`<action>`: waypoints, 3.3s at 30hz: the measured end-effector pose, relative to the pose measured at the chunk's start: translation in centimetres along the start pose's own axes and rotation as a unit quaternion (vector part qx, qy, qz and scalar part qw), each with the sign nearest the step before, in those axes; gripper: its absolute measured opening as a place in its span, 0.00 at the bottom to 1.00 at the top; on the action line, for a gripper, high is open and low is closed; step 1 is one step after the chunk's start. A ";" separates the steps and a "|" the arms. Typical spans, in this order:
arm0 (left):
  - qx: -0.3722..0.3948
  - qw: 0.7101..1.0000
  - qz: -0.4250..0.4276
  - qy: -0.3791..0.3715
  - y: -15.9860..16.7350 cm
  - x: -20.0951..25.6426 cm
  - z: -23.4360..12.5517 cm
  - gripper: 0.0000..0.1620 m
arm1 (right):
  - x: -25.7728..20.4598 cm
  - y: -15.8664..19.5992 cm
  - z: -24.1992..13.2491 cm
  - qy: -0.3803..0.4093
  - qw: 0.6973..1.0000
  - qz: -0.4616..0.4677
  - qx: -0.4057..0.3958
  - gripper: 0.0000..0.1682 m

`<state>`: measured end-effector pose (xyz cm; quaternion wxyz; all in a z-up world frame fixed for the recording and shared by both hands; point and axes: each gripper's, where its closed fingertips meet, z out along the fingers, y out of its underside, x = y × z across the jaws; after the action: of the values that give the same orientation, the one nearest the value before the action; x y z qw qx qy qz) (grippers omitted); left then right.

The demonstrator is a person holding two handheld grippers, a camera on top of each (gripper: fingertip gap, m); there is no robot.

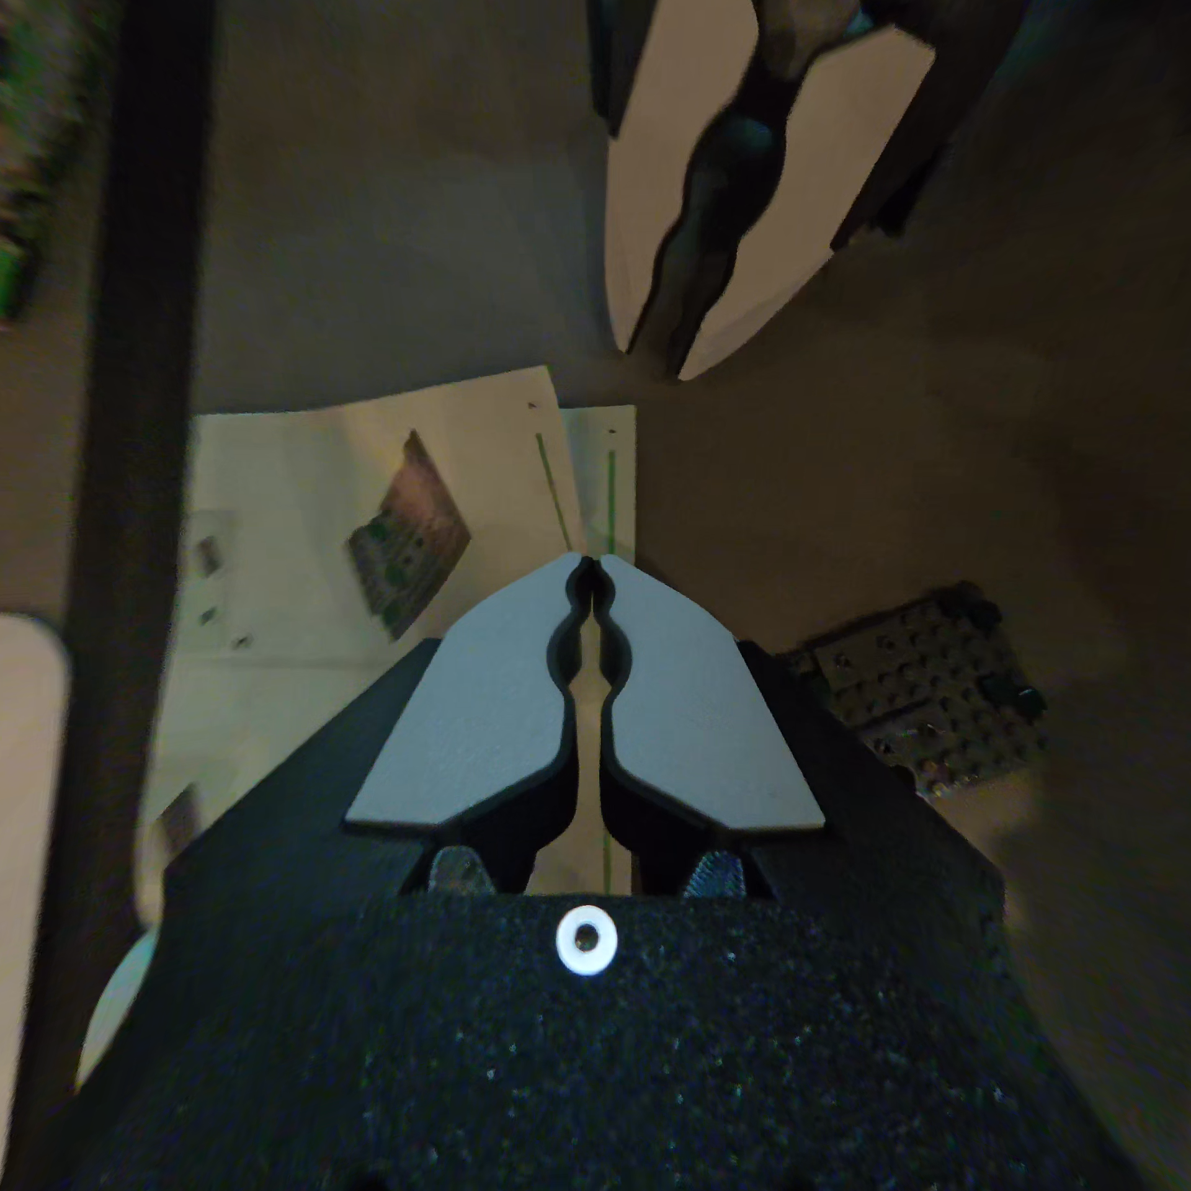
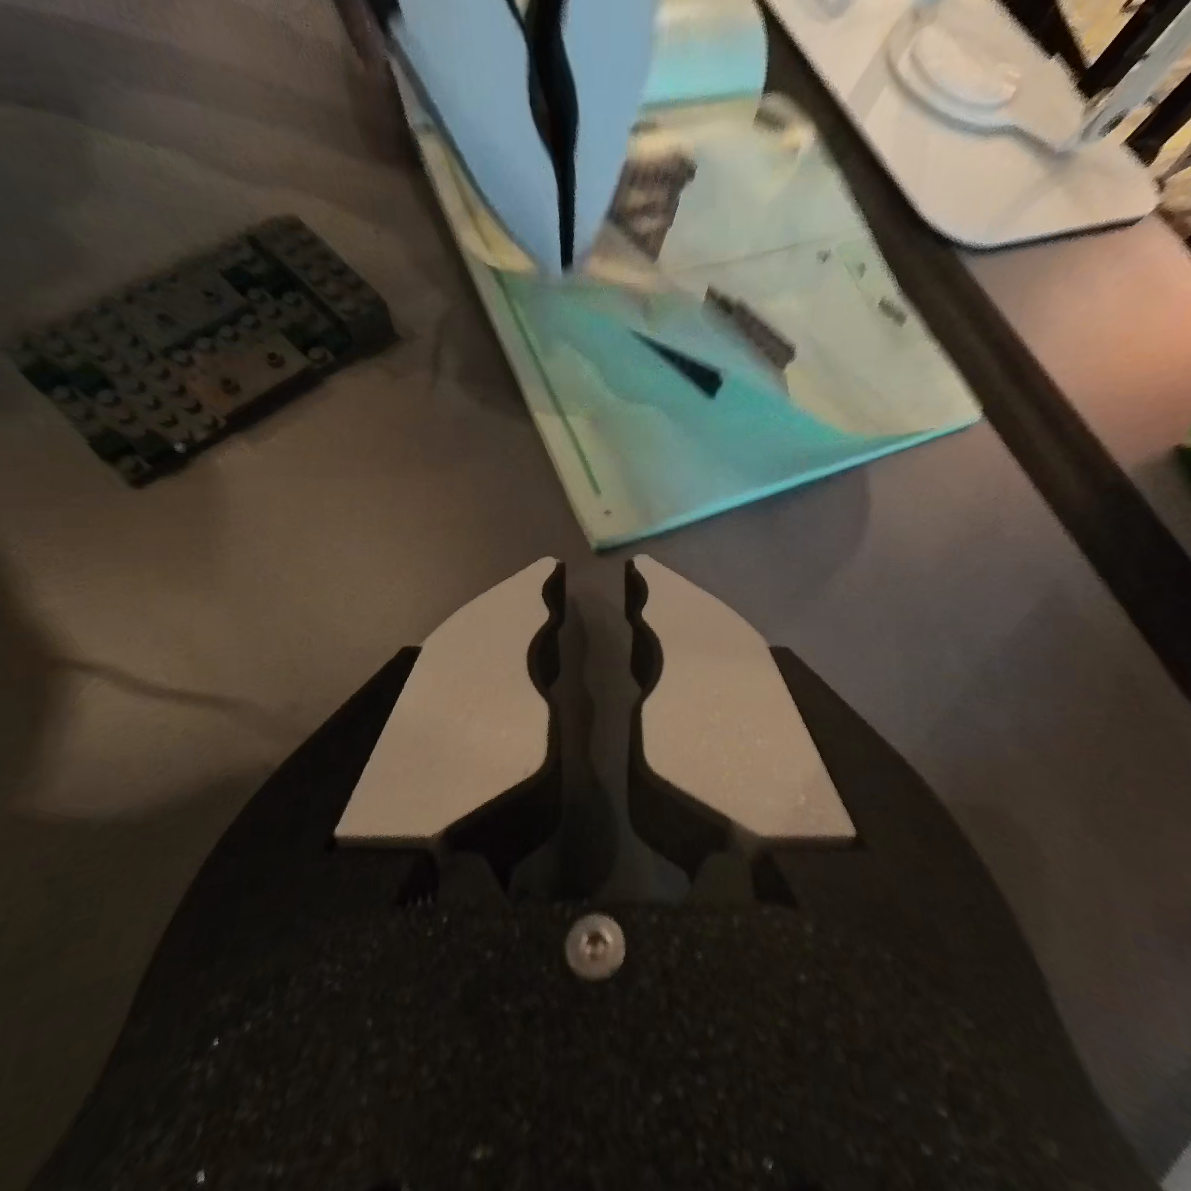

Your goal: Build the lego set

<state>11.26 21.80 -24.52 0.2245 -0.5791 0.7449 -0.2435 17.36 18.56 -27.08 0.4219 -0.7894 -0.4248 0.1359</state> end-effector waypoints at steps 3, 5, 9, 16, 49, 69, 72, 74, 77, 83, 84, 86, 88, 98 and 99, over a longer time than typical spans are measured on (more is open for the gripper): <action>0.022 0.999 -0.014 -0.043 0.0 -0.4 -2.3 0.00 | -0.1 -1.8 0.0 0.013 1.000 -0.003 0.024 0.10; 0.040 0.996 -0.028 -0.070 0.3 -0.6 -4.0 0.00 | 0.1 -3.5 0.2 0.029 0.999 -0.005 0.034 0.10; 0.076 0.986 -0.069 -0.132 1.6 -1.1 -7.8 0.00 | 0.7 -6.7 2.0 0.058 0.997 -0.013 0.040 0.09; 0.068 0.975 -0.116 -0.178 5.8 0.3 -9.7 0.00 | 1.7 -7.7 4.4 0.019 1.000 -0.011 0.006 0.09; 0.246 0.882 -0.321 -0.243 5.3 -3.9 -12.7 0.00 | 0.3 -10.8 5.3 -0.011 0.998 -0.009 0.065 0.10; 0.225 0.811 -0.420 -0.341 19.0 -0.9 -18.7 0.02 | -3.9 -16.2 20.0 -0.049 0.994 -0.075 -0.062 0.10; 0.227 0.801 -0.423 -0.357 19.8 -0.5 -19.9 0.09 | -4.4 -15.8 20.6 -0.056 0.991 -0.090 -0.086 0.11; 0.229 0.795 -0.414 -0.379 20.1 -0.4 -21.2 0.12 | -4.6 -15.6 20.9 -0.060 0.988 -0.100 -0.097 0.11; 0.219 0.803 -0.390 -0.395 19.9 -0.3 -22.0 0.13 | -4.9 -15.4 21.1 -0.064 0.984 -0.121 -0.113 0.10; 0.089 0.862 -0.351 -0.355 21.3 -1.3 -17.3 0.14 | -5.2 -15.4 21.2 -0.067 0.981 -0.130 -0.127 0.06; 0.062 0.868 -0.343 -0.353 21.9 -1.7 -16.5 0.13 | -5.2 -15.4 21.2 -0.068 0.982 -0.126 -0.126 0.06; 0.032 0.874 -0.340 -0.346 22.6 -2.6 -15.2 0.12 | -5.2 -15.4 21.2 -0.069 0.983 -0.117 -0.122 0.07; 0.016 0.877 -0.352 -0.327 23.2 -3.0 -14.2 0.12 | -5.2 -15.4 21.1 -0.069 0.985 -0.108 -0.117 0.07; -0.007 0.876 -0.366 -0.314 23.9 -2.5 -13.4 0.06 | -3.7 -15.8 15.2 -0.051 0.995 -0.060 -0.056 0.15; -0.009 0.877 -0.363 -0.316 23.9 -2.4 -13.4 0.06 | -3.2 -14.9 14.1 -0.044 0.995 -0.059 -0.062 0.15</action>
<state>-14.43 30.55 -28.81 0.3386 -0.8568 0.3745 -0.1051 -0.92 28.01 -24.46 0.3600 -0.7810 -0.4963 0.1185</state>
